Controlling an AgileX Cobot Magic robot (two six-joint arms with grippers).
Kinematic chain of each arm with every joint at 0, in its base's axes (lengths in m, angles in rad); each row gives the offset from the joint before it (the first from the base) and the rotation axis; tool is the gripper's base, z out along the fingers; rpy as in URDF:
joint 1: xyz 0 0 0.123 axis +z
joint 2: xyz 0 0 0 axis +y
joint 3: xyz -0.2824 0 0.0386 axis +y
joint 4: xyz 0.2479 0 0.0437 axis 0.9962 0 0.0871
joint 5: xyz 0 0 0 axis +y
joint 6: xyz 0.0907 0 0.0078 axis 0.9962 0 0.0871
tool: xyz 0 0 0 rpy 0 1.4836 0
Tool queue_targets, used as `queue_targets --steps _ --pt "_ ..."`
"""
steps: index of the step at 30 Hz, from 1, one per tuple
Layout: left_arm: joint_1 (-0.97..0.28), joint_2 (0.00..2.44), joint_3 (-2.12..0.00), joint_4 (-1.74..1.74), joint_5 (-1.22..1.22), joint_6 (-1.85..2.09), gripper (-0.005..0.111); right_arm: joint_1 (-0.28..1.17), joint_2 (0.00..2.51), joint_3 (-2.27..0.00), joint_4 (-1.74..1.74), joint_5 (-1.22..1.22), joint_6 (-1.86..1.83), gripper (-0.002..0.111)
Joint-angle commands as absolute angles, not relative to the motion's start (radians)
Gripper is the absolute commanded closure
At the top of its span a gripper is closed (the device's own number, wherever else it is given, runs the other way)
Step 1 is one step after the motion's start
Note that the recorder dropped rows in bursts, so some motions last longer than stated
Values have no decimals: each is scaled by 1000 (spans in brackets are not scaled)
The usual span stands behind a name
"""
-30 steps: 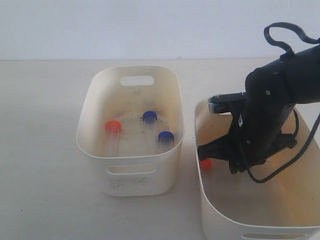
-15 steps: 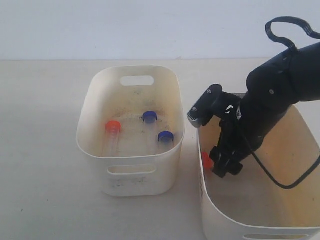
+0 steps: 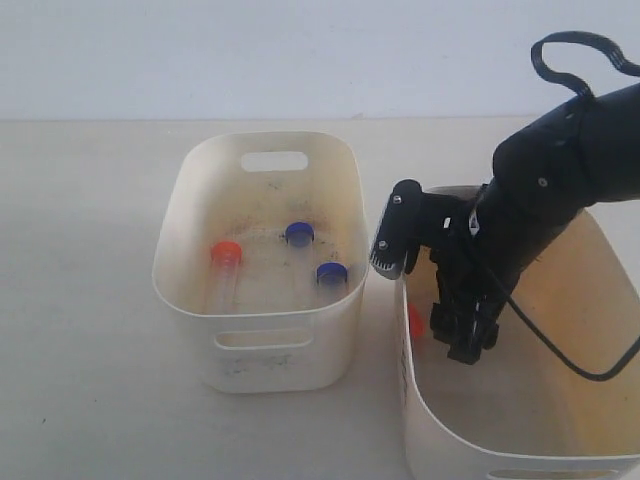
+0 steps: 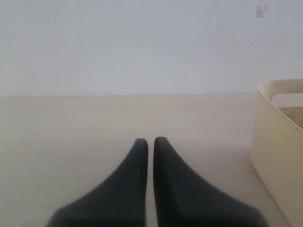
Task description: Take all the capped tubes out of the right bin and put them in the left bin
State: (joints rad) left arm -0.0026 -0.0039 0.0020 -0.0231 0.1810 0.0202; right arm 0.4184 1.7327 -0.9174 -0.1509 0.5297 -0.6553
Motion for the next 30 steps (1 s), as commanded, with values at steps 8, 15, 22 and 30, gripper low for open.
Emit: queue_targets --steps 8,15,22,30 --pt "-10 0 0 -26 174 16 103 418 1768 -918 -143 528 -690 56" --pt "-10 0 0 -26 174 16 103 418 1766 -918 -118 575 -687 80" --pt "-10 0 0 -26 174 16 103 418 1762 -918 -118 687 -687 108" --pt "-10 0 0 -26 174 16 103 418 1634 -918 -118 700 -697 108"
